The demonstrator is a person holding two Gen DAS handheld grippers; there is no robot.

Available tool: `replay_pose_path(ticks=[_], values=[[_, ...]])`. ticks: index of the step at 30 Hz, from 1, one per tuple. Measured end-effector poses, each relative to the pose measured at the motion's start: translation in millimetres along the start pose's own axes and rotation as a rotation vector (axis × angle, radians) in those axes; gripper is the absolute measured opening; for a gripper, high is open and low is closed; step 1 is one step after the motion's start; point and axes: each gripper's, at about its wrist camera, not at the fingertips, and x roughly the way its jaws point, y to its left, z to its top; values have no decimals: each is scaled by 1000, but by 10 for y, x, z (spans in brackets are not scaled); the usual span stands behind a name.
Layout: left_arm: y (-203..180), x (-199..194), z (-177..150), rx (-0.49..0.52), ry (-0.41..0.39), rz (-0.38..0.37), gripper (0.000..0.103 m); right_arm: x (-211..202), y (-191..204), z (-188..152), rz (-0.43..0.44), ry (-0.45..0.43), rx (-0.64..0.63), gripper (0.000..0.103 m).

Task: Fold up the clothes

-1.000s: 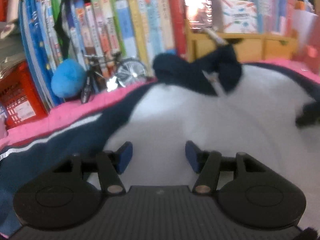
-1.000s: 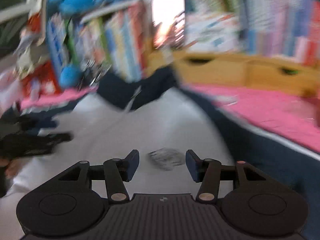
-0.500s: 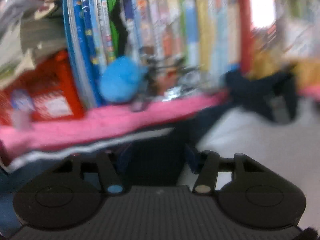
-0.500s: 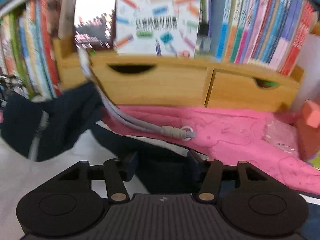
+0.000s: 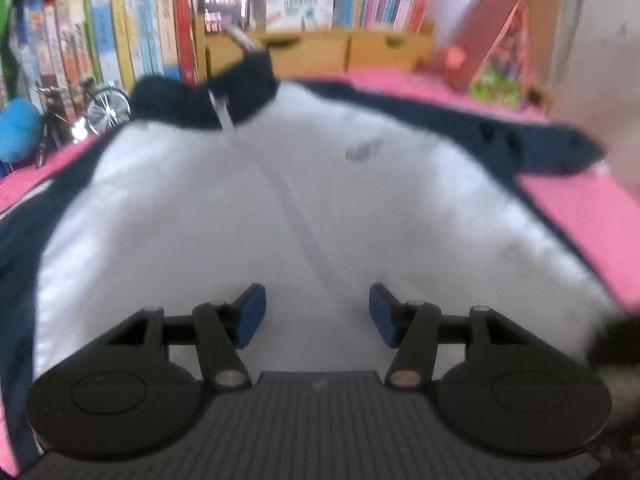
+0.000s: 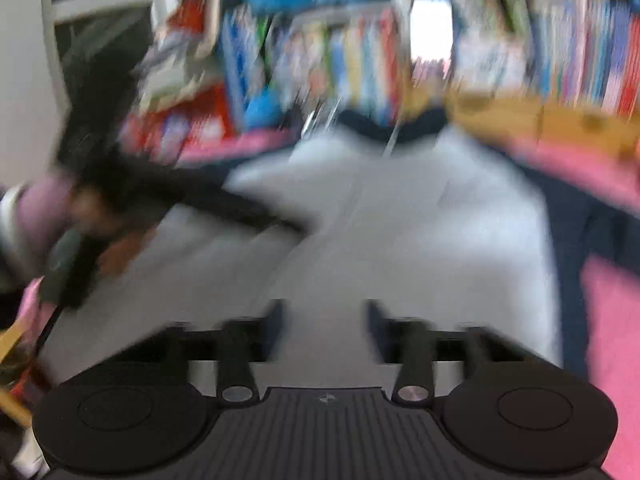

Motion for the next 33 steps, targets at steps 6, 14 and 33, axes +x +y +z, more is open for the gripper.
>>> replay_pose_path(ticks=[6,14,33], values=[[48,577,443,-17,-45,134,61,-6,209,-181,-55,-58,7,21],[691,1286,1011,-233,-114,305,65,30,82,-293,1,-103,36,20],[688,585,1015,-259,-156,228,53,-10,201,-380,-42,-149,-38,20]])
